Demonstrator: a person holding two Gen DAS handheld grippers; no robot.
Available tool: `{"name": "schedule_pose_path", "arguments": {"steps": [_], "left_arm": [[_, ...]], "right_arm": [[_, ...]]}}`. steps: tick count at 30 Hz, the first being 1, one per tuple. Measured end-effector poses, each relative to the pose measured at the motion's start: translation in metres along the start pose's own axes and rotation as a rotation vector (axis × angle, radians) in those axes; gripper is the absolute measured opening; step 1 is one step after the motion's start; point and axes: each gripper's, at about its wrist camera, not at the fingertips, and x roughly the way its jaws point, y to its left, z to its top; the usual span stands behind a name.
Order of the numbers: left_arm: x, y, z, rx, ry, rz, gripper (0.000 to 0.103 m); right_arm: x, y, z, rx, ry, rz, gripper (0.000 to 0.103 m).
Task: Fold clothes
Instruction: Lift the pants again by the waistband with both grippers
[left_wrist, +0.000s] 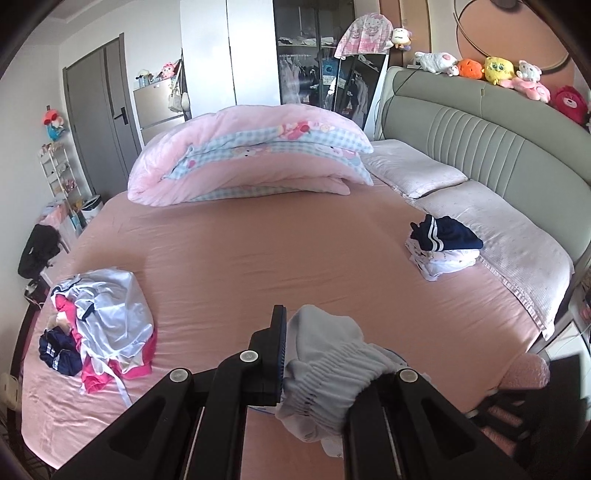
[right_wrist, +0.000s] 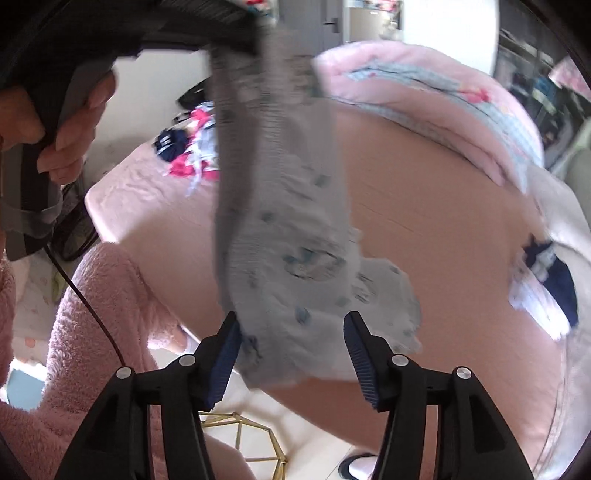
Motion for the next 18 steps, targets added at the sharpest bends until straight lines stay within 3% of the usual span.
{"name": "schedule_pose_path", "arguments": {"steps": [3,4,6,9,12,18], "left_arm": [[-0.003,0.0,0.0,-0.005,-0.003,-0.011,0.006],[-0.004,0.001,-0.001,-0.006,-0.004,-0.009,0.006],[-0.007,0.002,-0.002,0.012,-0.007,0.008,0.006],[-0.009,0.006,-0.01,0.05,0.003,0.036,0.006],[0.0,0.008,-0.027,0.084,0.059,0.037,0.007],[0.03,-0.012,-0.079,0.133,0.196,0.011,0.011]], "right_arm": [[0.01,0.013,0.007,-0.033,-0.022,-0.011,0.055],[0.02,0.012,0.009,-0.02,-0.014,-0.054,0.054],[0.03,0.006,0.01,0.013,-0.011,-0.108,0.031],[0.026,-0.017,0.009,0.104,-0.048,-0.196,0.022],[0.006,-0.052,0.009,0.216,-0.109,-0.315,0.022],[-0.053,-0.096,0.021,0.371,-0.271,-0.444,0.022]]}}
